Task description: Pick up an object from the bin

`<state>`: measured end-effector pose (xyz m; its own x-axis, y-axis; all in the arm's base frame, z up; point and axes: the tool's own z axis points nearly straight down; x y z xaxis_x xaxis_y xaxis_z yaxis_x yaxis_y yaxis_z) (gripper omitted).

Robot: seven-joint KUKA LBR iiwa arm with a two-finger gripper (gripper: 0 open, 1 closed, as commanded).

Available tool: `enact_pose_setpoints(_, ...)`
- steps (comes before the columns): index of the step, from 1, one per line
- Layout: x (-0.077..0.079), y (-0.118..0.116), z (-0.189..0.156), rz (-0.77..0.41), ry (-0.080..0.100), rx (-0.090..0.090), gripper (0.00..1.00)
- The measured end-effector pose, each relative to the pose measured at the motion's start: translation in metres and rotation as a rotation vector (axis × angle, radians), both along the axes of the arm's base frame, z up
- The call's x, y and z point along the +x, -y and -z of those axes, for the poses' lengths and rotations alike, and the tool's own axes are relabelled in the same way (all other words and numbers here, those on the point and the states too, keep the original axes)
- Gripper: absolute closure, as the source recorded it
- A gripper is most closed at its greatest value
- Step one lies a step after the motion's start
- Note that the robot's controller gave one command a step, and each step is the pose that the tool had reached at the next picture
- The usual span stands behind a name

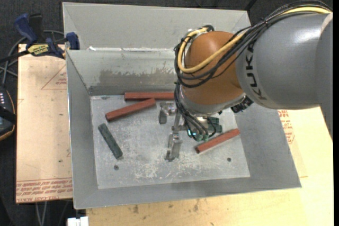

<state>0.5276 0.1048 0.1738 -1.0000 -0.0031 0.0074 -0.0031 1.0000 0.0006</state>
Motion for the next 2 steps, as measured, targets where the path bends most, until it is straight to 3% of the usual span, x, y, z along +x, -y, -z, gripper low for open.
enact_pose_setpoints(1,0.051,0.005,0.002,0.015,0.014,0.001,0.0)
enact_pose_setpoints(2,0.103,-0.053,0.108,-0.093,0.011,0.003,0.0)
